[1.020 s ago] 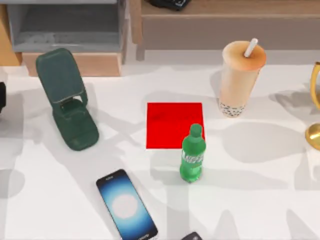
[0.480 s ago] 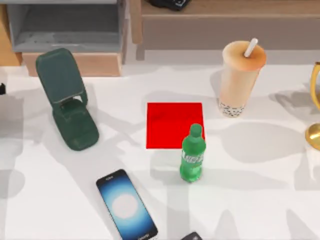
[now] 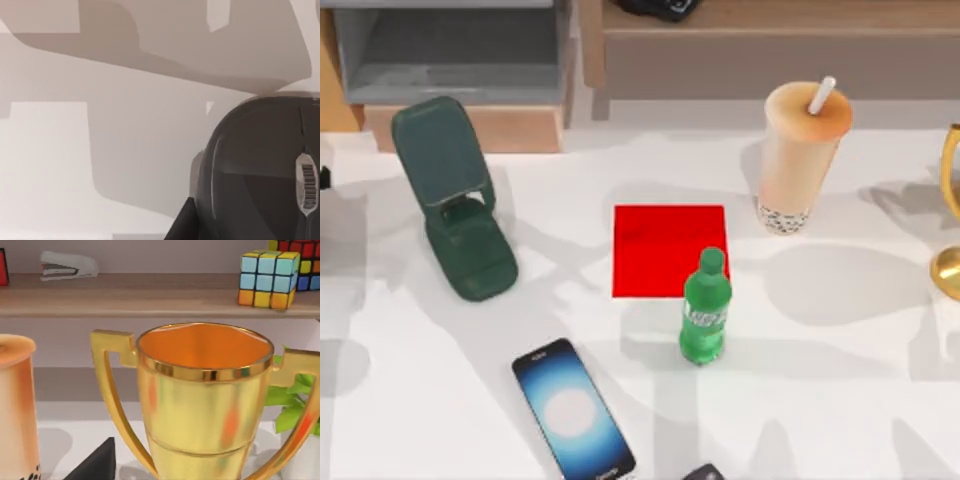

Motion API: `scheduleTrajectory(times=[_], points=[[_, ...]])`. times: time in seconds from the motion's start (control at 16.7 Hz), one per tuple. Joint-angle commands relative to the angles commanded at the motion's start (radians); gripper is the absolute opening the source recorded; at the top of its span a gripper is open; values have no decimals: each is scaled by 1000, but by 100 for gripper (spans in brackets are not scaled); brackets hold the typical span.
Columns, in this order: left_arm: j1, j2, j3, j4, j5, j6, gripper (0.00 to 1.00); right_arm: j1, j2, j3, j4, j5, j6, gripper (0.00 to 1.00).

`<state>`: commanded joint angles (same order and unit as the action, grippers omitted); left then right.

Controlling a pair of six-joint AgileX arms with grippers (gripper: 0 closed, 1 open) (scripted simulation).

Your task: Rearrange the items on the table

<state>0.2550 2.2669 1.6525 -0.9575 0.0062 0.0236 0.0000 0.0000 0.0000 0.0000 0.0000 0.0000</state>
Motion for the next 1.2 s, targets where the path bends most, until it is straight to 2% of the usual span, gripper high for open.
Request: scheduleTrajectory(times=[0.48,0.66,0.9,1.2], points=[[-4,-7,1,-2,-3,3,0,0,0,0,0,0,0,100],[-58,-17,39,-25,-28,22,0,0,0,0,0,0,0,100],[-116,-44,168,-152,-41,35,0,0,0,0,0,0,0,100],[-24,-86,266,-334,-6,4,0,0,0,0,0,0,0,100]])
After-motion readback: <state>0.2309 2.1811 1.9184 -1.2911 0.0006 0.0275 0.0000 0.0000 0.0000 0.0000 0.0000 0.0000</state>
